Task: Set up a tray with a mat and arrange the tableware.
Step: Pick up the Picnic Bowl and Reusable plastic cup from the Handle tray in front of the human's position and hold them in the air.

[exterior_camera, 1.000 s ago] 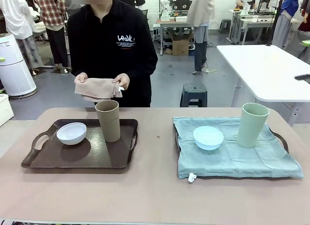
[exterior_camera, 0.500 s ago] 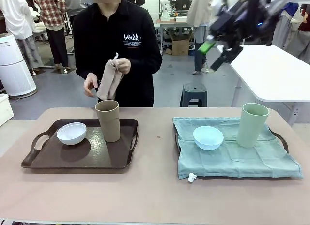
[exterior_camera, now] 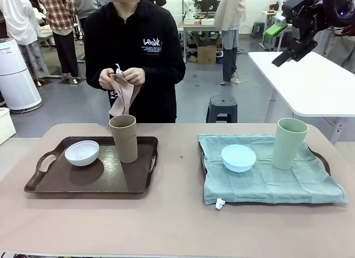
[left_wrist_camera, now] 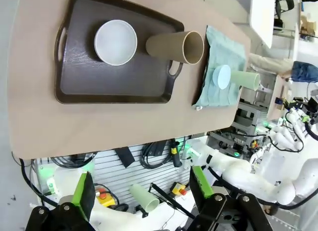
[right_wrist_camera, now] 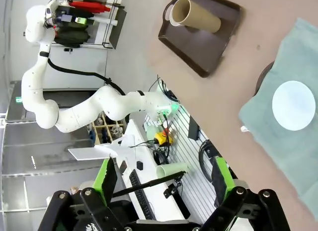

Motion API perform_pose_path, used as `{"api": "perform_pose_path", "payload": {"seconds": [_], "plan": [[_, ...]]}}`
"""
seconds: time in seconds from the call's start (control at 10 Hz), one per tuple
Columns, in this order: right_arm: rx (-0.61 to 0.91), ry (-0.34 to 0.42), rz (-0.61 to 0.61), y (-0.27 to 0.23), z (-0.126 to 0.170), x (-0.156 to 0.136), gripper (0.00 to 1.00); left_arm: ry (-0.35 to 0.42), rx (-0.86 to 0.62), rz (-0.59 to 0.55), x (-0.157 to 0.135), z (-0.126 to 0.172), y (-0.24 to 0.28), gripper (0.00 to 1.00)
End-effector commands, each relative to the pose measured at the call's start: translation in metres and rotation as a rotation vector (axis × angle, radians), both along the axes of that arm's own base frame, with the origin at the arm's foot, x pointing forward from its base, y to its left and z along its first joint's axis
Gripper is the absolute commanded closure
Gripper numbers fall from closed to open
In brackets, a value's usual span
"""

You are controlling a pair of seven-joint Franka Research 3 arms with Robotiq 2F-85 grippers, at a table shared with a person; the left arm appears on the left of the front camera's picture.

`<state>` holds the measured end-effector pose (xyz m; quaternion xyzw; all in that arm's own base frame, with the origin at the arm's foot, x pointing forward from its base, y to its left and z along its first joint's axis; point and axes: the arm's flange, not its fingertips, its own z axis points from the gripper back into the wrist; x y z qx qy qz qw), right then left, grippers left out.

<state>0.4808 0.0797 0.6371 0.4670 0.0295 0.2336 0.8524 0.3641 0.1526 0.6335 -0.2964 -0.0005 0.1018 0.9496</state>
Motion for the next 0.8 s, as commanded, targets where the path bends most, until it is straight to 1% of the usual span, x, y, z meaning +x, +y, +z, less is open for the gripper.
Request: {"api": "perform_pose_path", "payload": {"seconds": [0.0,0.1,0.2,0.3,0.4,0.5,0.6,0.7], "plan": [[0.008,0.015,-0.01,0.015,-0.007,-0.003,0.0,-0.014,-0.018,-0.013,-0.001,0.002,-0.006,0.0],[0.0,0.0,0.0,0.0,0.0,0.0,0.0,0.0,0.0,0.0,0.0,0.0,0.0,0.0],[-0.109,-0.127,0.146,0.034,-0.003,0.03,0.0,0.018,0.105,-0.013,0.024,0.006,-0.022,0.0],[-0.233,-0.361,0.231,0.081,-0.013,0.066,0.0,0.094,0.211,0.011,0.053,0.005,-0.046,0.0],[-0.256,-0.51,0.351,0.12,-0.032,0.085,0.0,0.141,0.268,0.021,0.066,0.004,-0.059,0.0],[-0.323,-0.597,0.42,0.153,-0.064,0.095,0.0,0.155,0.309,0.039,0.075,0.0,-0.071,0.0],[-0.315,-0.58,0.518,0.175,-0.097,0.096,0.0,0.17,0.359,0.1,0.094,-0.015,-0.081,0.0],[-0.171,-0.478,0.521,0.169,-0.101,0.087,0.0,0.203,0.32,0.111,0.1,-0.026,-0.082,0.0]]}}
